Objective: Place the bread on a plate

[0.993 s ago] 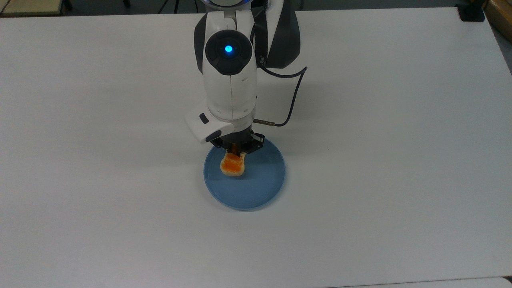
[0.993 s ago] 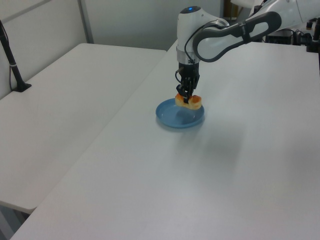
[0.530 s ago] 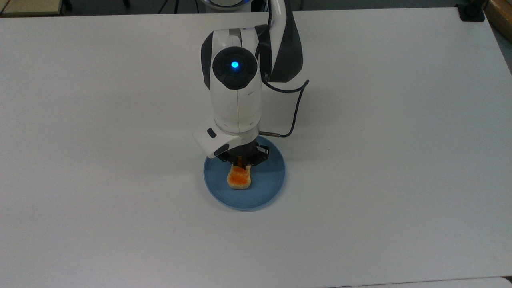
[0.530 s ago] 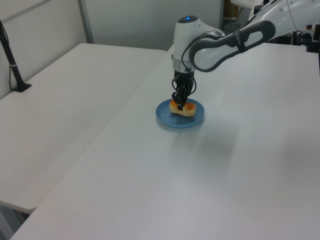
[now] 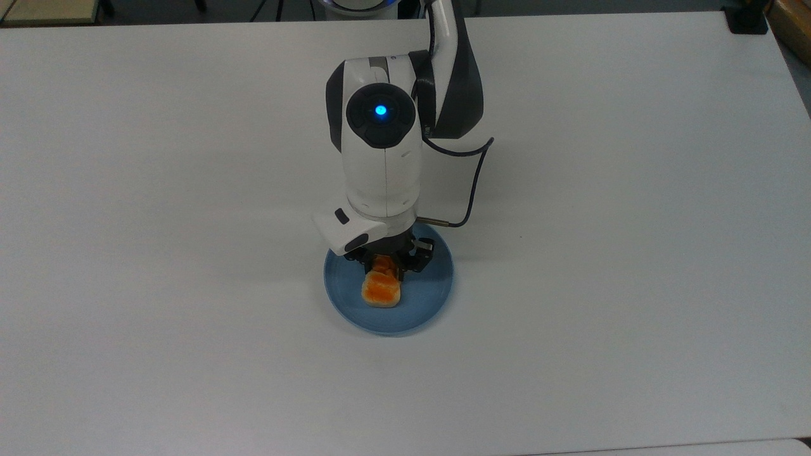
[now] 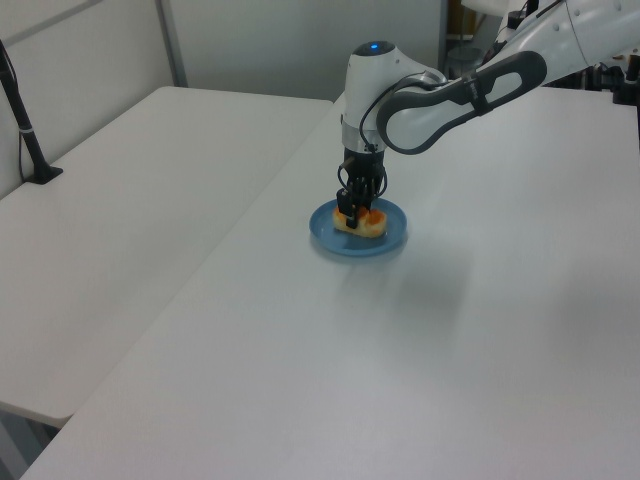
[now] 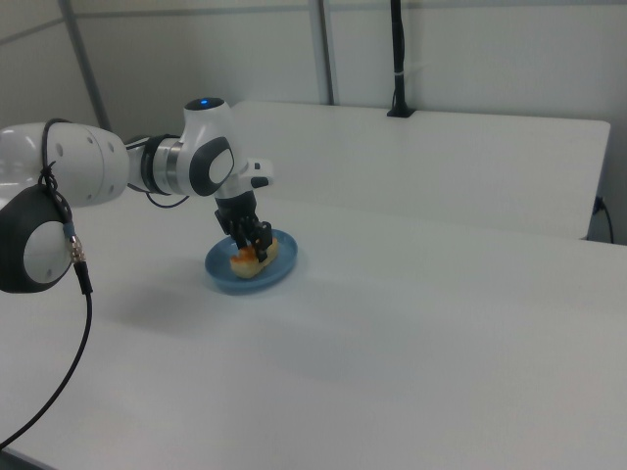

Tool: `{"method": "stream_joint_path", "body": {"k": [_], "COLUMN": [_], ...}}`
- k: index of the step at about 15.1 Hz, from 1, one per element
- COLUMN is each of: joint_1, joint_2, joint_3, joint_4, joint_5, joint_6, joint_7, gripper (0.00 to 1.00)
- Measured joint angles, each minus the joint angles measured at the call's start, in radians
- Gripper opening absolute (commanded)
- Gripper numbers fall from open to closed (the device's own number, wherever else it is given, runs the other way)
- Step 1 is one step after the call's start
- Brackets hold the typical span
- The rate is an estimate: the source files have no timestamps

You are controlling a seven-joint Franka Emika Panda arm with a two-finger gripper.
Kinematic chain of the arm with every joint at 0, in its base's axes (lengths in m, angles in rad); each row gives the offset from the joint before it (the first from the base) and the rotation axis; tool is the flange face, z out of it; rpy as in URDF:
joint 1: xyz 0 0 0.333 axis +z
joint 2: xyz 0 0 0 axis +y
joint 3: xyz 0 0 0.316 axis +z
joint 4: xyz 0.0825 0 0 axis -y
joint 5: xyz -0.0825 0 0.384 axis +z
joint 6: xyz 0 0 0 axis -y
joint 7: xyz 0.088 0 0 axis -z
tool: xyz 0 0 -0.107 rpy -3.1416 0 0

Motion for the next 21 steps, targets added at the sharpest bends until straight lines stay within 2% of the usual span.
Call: {"method": "stream_joint_path", "body": {"k": [5,8,14,16,21], "joint_1": [-0.009,-0.043,-0.137,-0.172,-0.214], "joint_2": [-0.029,-0.094,-0.319,-0.399,-0.598], "joint_3": [0.0,-0.001,-0.002,-0.003,-0.006], "joint_4": [0.022,0.027,0.023,0.005,-0.142], "joint_5": [-0.005,-0.005,-0.005,-0.005,-0.005], "joint_6": [-0.01,-0.106,-0.419,-0.477,-0.512], "joint_7": [0.013,0.015,0.015,-0.009,-0.149], "gripper": [1.0,1.0,1.0,1.0,1.0]}}
